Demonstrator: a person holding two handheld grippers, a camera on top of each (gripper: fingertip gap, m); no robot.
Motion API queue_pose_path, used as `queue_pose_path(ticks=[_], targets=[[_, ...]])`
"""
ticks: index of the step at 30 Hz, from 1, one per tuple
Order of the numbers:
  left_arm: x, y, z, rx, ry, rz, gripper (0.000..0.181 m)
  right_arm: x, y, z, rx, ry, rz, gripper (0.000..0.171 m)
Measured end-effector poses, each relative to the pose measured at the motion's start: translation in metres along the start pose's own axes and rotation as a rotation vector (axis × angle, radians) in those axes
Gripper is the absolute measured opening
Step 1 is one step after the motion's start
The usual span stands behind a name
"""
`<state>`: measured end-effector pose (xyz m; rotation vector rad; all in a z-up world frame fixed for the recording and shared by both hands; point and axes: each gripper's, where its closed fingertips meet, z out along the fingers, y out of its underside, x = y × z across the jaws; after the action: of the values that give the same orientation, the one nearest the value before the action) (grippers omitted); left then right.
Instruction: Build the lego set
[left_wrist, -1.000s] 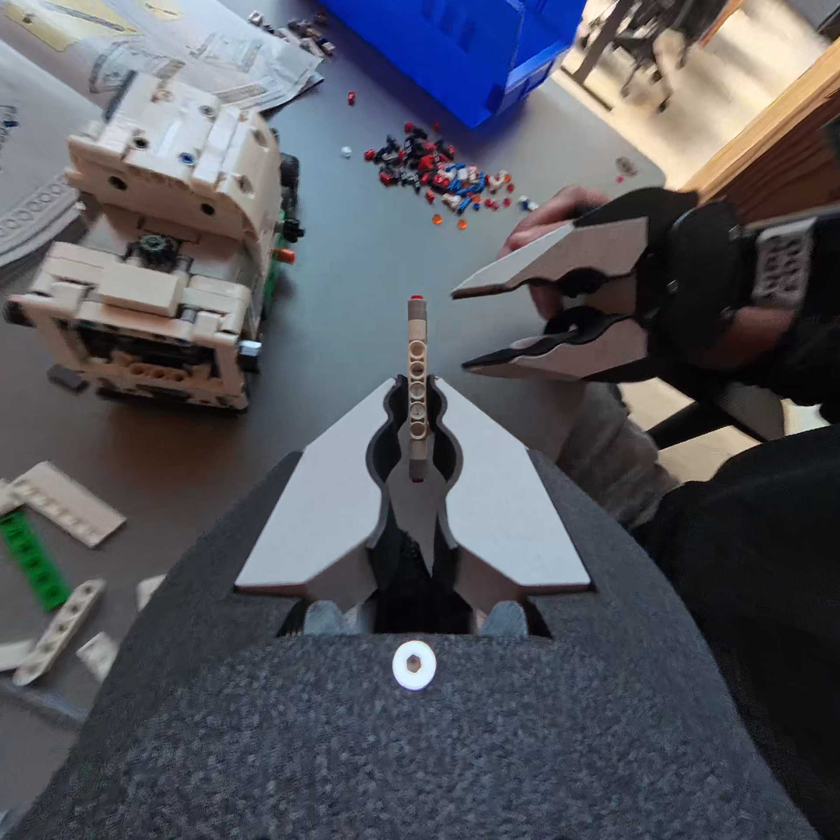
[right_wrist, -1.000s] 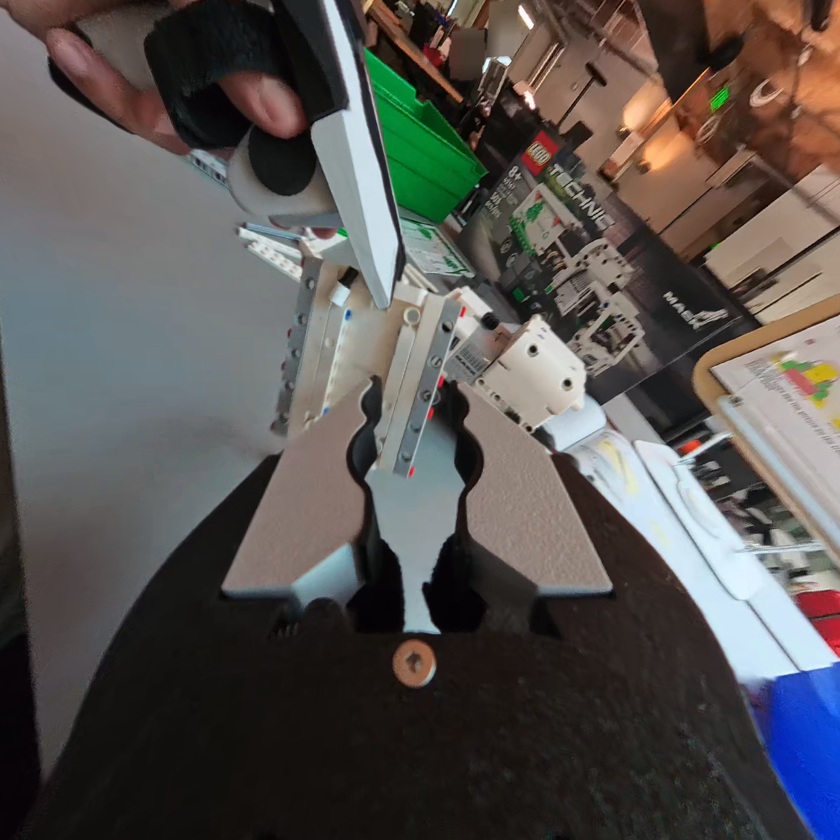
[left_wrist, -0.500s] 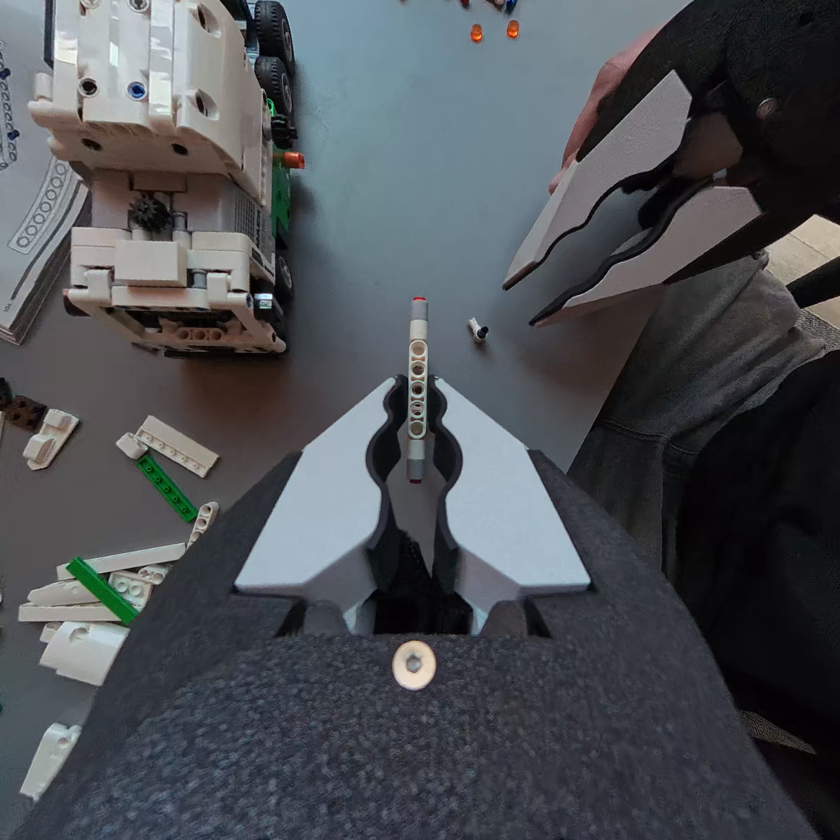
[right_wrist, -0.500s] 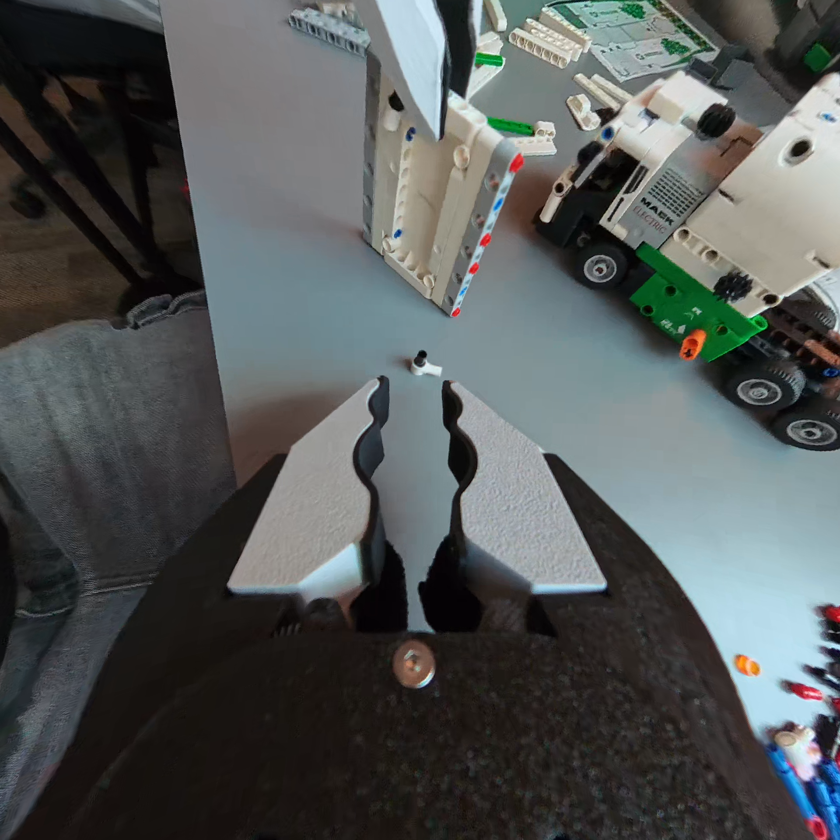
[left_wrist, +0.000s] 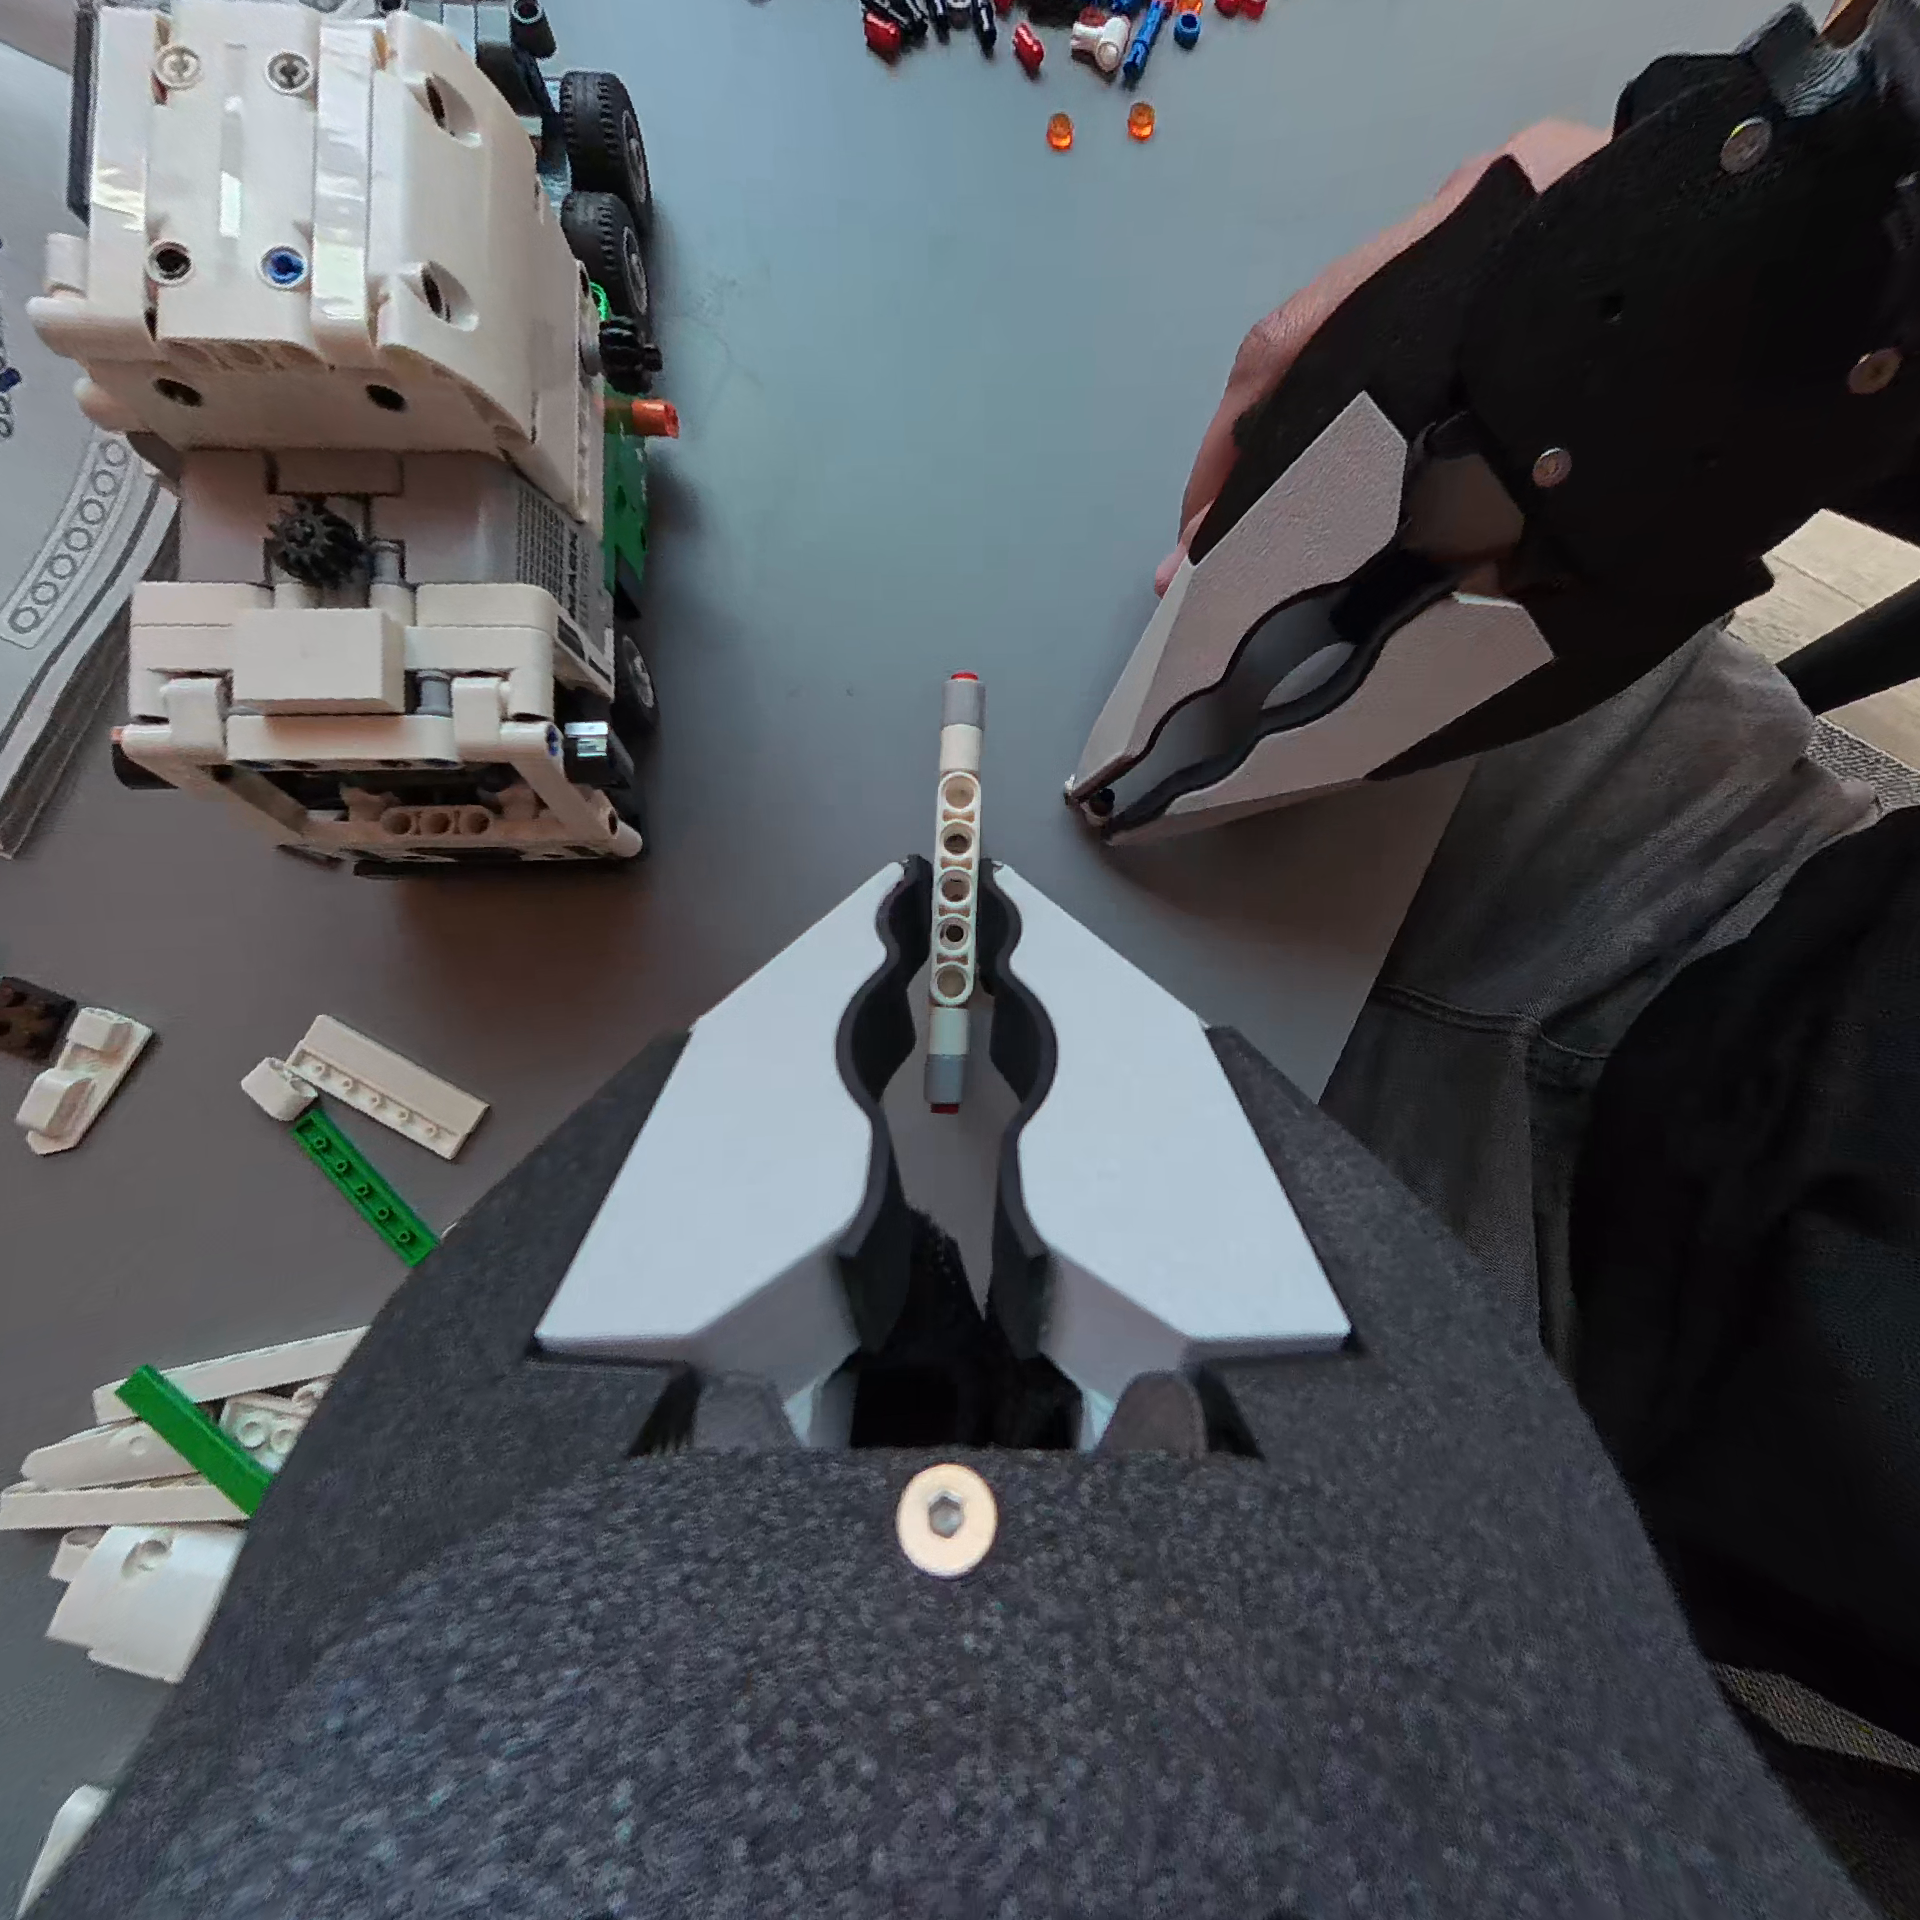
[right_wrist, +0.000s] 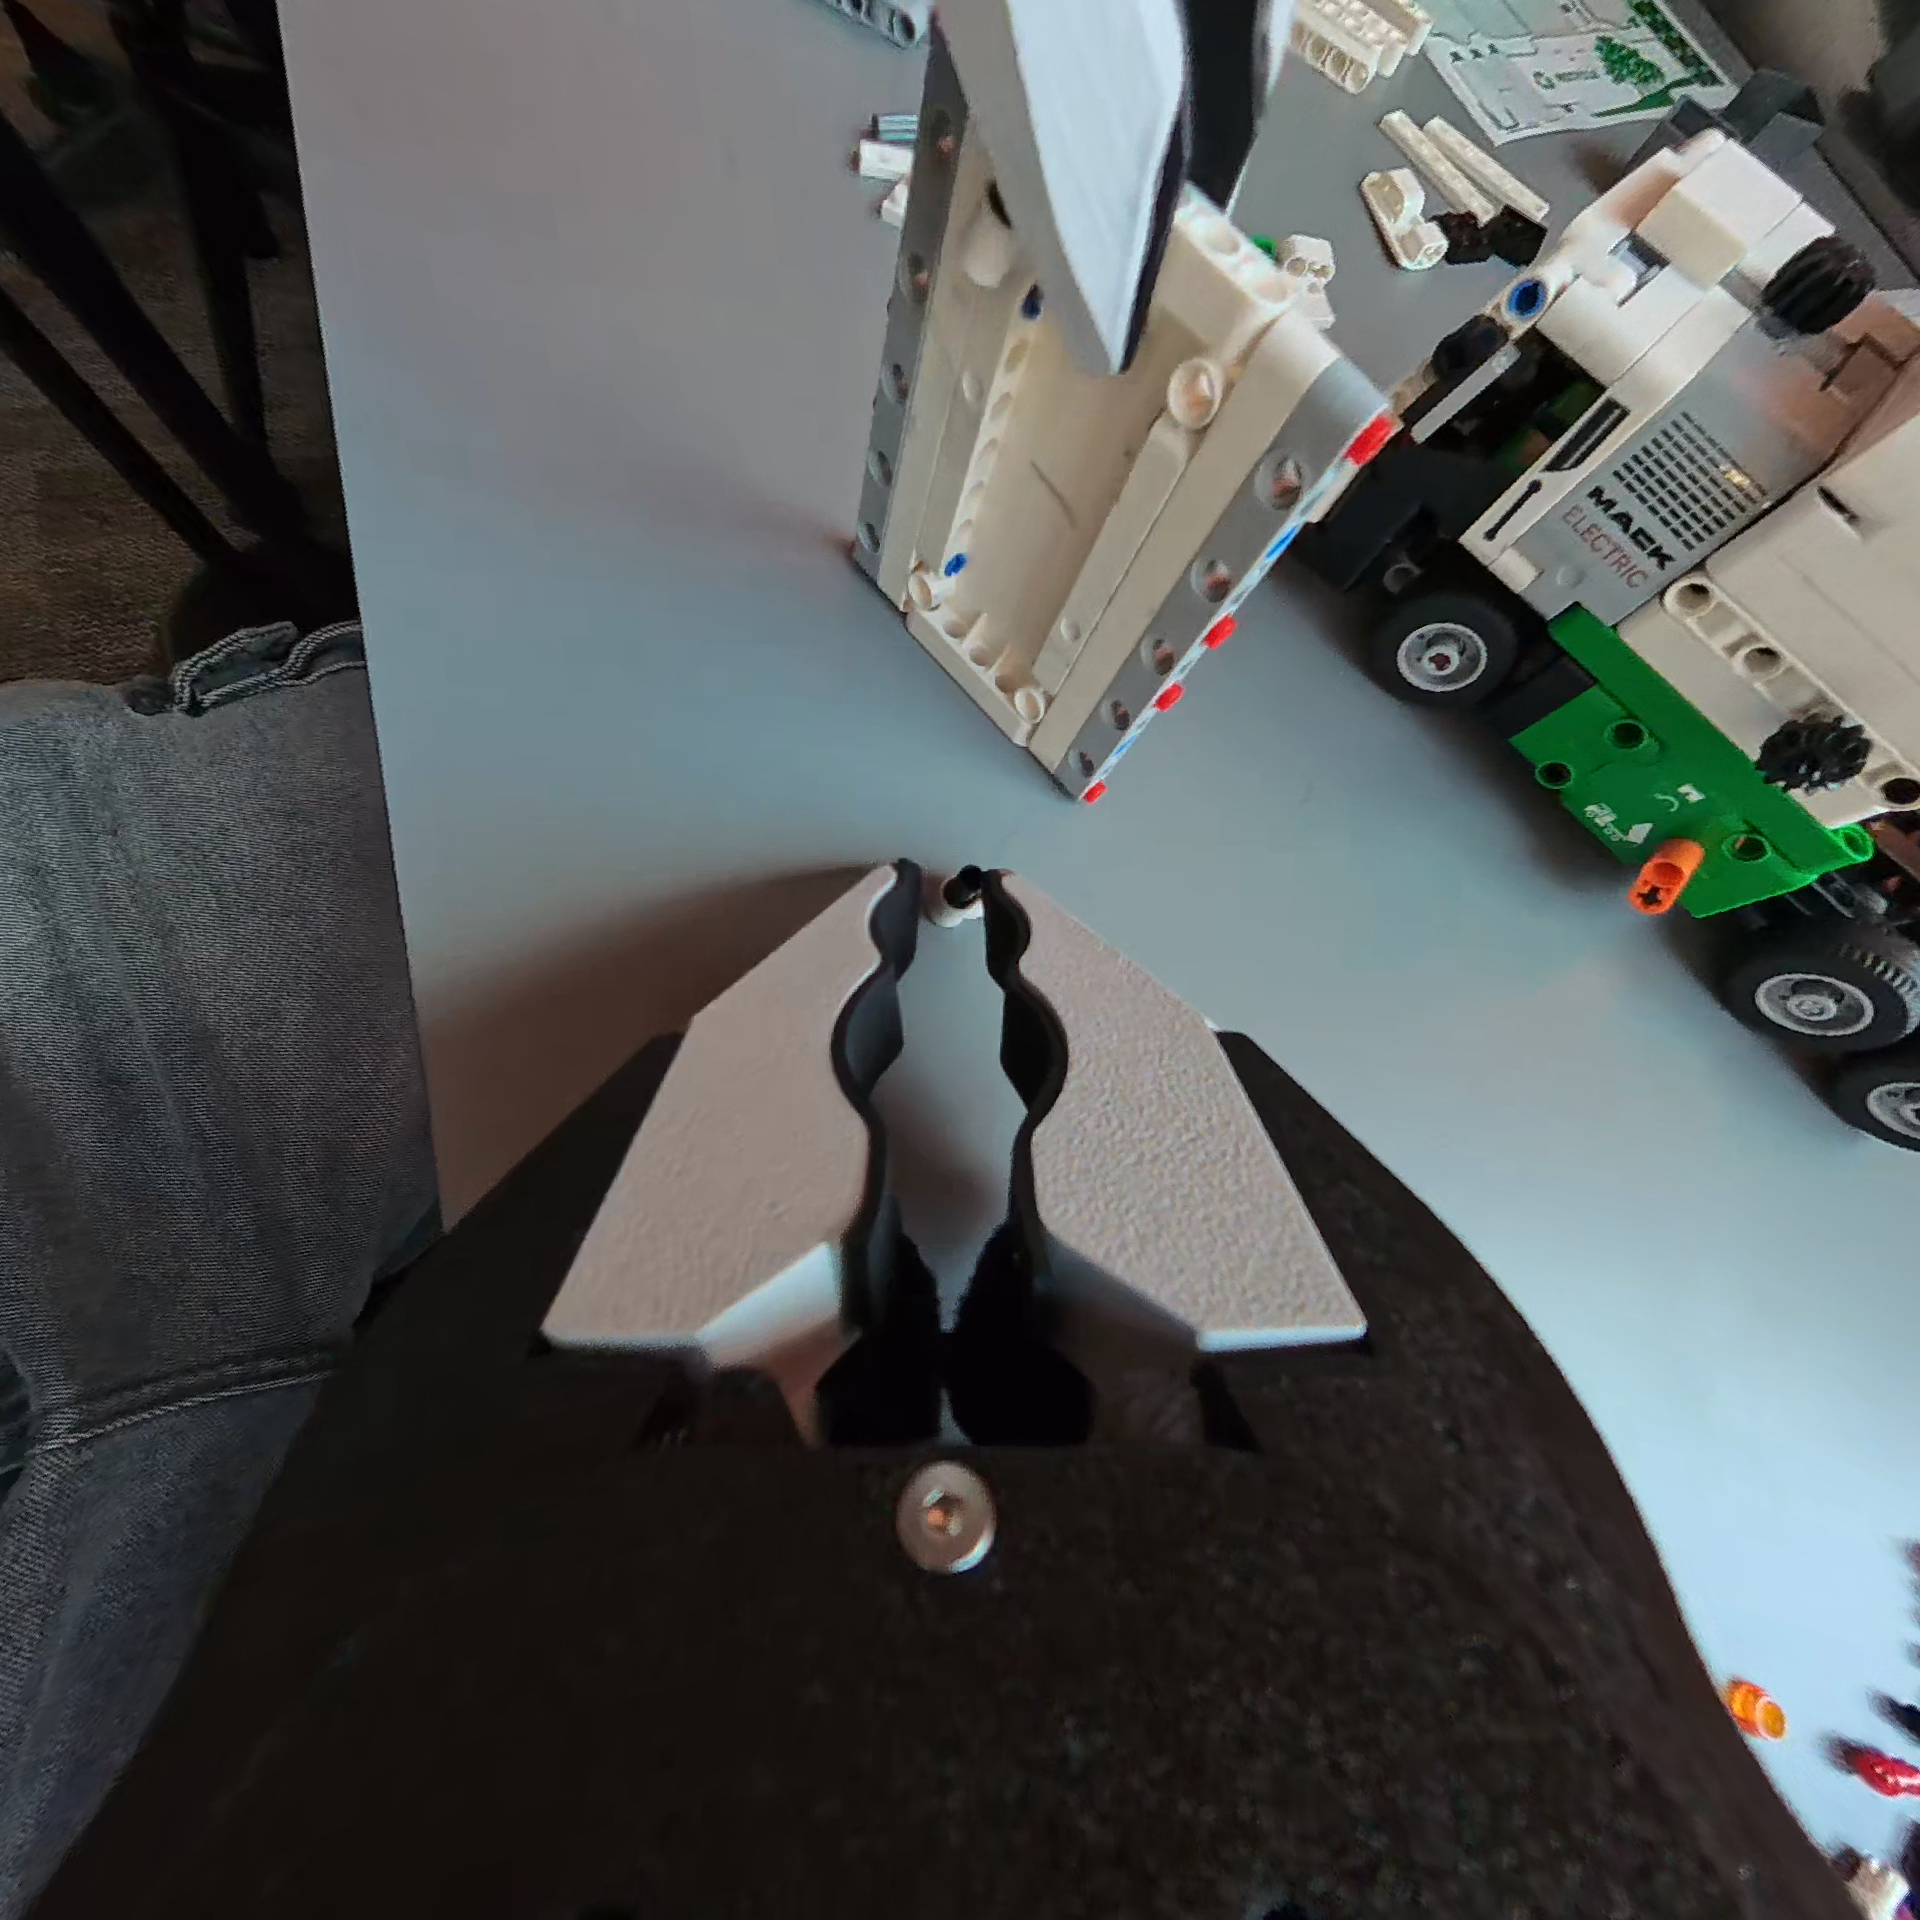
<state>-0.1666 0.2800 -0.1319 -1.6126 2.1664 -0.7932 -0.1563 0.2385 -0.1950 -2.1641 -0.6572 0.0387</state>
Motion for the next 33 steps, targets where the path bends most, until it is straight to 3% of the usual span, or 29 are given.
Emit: queue_pose_path(ticks=[1,7,14,16,23,29,33], targets=[[0.000,0.000,0.001,0.000,0.005,0.000,0.006,0.001,0.000,0.000,0.003,0.003,-0.002,0.007],[-0.001,0.000,0.001,0.026,0.080,-0.020,0.006,0.007,-0.003,-0.002,0.019,0.005,-0.022,0.006],[-0.003,-0.002,0.005,0.063,0.162,0.027,0.007,0.007,-0.073,-0.052,0.488,-0.335,0.131,0.005],[-0.001,-0.002,0.008,0.081,0.163,0.063,0.009,0.013,-0.081,-0.055,0.571,-0.364,0.155,0.005],[0.011,-0.004,0.010,0.136,0.182,0.160,0.019,0.015,-0.078,-0.036,0.545,-0.367,0.111,0.003],[0.011,-0.006,0.013,0.172,0.190,0.202,0.007,0.015,-0.078,-0.032,0.548,-0.400,0.133,0.003],[0.012,-0.007,0.013,0.218,0.288,0.188,0.013,0.014,-0.083,-0.029,0.550,-0.420,0.107,0.003]])
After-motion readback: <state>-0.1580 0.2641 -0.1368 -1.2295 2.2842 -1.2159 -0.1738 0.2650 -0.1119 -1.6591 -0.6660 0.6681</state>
